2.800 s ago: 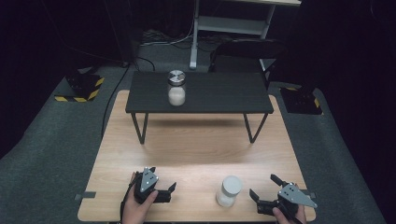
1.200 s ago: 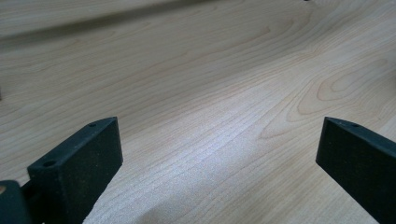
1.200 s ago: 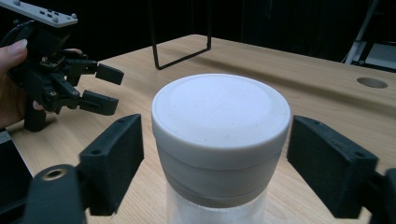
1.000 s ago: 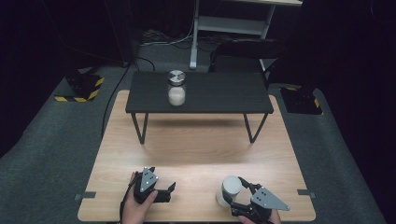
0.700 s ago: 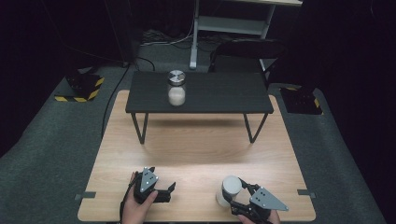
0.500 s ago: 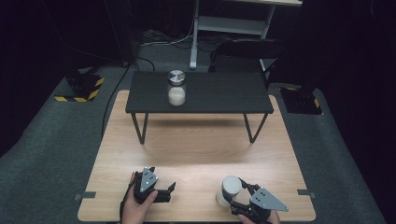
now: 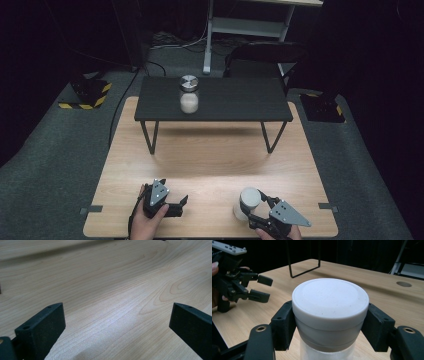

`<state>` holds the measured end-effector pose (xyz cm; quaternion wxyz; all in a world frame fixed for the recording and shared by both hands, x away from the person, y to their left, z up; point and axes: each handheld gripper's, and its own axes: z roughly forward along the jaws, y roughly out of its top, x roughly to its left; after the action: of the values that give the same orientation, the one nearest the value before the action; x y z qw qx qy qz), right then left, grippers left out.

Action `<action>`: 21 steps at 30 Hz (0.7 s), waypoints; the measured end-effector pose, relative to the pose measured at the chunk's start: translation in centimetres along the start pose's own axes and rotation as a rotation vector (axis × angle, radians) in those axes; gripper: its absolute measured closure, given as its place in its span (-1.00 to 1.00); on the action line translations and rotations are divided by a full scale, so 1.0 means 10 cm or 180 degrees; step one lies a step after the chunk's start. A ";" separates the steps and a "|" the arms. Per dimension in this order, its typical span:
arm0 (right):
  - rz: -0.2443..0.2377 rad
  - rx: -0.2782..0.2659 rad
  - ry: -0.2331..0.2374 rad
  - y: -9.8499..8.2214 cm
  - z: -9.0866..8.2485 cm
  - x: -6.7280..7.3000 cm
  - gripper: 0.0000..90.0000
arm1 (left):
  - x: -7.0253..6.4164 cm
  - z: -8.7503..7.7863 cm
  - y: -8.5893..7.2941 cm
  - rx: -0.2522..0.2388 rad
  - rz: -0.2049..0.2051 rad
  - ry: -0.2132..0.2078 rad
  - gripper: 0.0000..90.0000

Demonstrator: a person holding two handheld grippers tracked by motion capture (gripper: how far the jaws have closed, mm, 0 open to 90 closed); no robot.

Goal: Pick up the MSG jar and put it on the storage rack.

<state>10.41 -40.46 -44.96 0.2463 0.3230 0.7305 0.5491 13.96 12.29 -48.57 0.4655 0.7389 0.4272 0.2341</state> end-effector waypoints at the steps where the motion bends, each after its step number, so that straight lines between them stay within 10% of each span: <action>1: 0.0024 -0.0011 -0.0021 0.01 -0.01 -0.01 -0.24 | 0.00 0.00 0.00 0.0000 -0.0001 0.0000 -0.99; 21: 0.0136 -0.0190 -0.0320 0.20 0.00 -0.08 -0.24 | 0.00 0.01 0.03 0.0047 0.0001 0.0005 -0.99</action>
<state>11.38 -40.67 -43.03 0.2803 0.3582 0.6934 0.5588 14.13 12.18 -48.39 0.4596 0.7422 0.4291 0.2317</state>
